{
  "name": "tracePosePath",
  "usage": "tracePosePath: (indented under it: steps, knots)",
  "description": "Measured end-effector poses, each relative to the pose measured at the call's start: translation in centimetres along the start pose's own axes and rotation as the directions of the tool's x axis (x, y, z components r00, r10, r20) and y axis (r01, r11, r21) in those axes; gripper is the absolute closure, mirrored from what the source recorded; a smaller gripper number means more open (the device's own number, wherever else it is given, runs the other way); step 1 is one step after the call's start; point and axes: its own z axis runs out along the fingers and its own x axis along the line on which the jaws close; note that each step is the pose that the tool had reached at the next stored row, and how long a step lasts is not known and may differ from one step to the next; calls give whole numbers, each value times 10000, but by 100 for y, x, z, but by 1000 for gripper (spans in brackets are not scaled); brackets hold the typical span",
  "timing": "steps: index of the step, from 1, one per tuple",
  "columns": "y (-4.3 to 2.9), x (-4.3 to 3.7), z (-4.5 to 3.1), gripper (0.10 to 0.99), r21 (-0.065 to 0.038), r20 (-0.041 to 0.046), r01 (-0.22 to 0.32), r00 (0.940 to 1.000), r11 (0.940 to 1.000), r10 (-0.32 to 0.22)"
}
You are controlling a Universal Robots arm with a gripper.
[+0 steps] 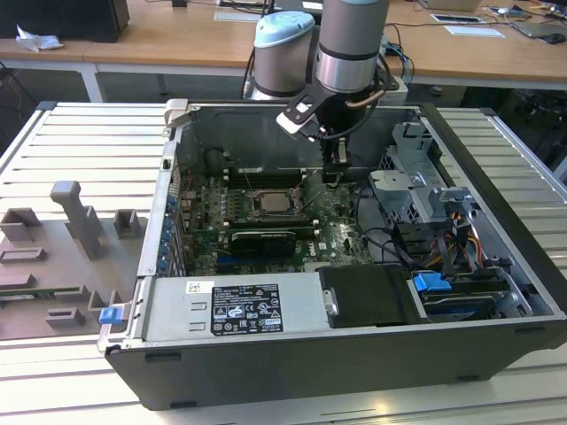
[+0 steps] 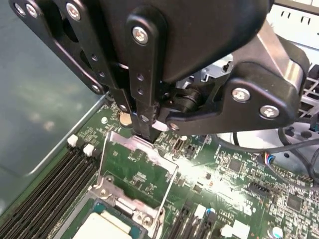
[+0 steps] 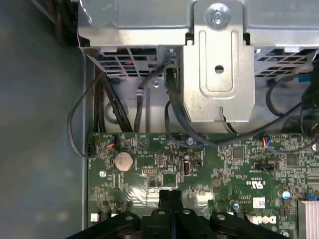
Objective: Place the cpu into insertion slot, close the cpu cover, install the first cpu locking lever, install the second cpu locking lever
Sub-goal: 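Close the cpu cover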
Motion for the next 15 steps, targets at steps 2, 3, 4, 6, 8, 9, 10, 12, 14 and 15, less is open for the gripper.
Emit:
tracePosePath:
  steps: [2, 3, 4, 6, 8, 9, 10, 12, 14, 15]
  knots:
    - [-33, -2, -2, 980, 1, 0, -1, 10000, 10000, 1]
    - [-43, -2, -3, 980, 1, 0, 0, 10000, 10000, 0]
    - [-52, -2, -3, 980, 1, 0, -1, 10000, 10000, 1]
    - [-73, -2, -4, 980, 1, 0, -1, 10000, 10000, 1]
    - [-102, -2, -5, 980, 0, -1, -1, 10000, 10000, 1]
    - [-107, -2, -6, 980, 0, 0, -1, 10000, 10000, 1]
    - [-110, -2, -6, 980, 1, 0, -1, 10000, 10000, 1]
    - [-118, -2, -7, 980, 1, 0, 0, 10000, 10000, 0]
    - [-135, -2, -7, 980, 1, 1, 0, 10000, 10000, 0]
    - [-157, -2, -8, 980, 1, 0, -1, 10000, 10000, 1]
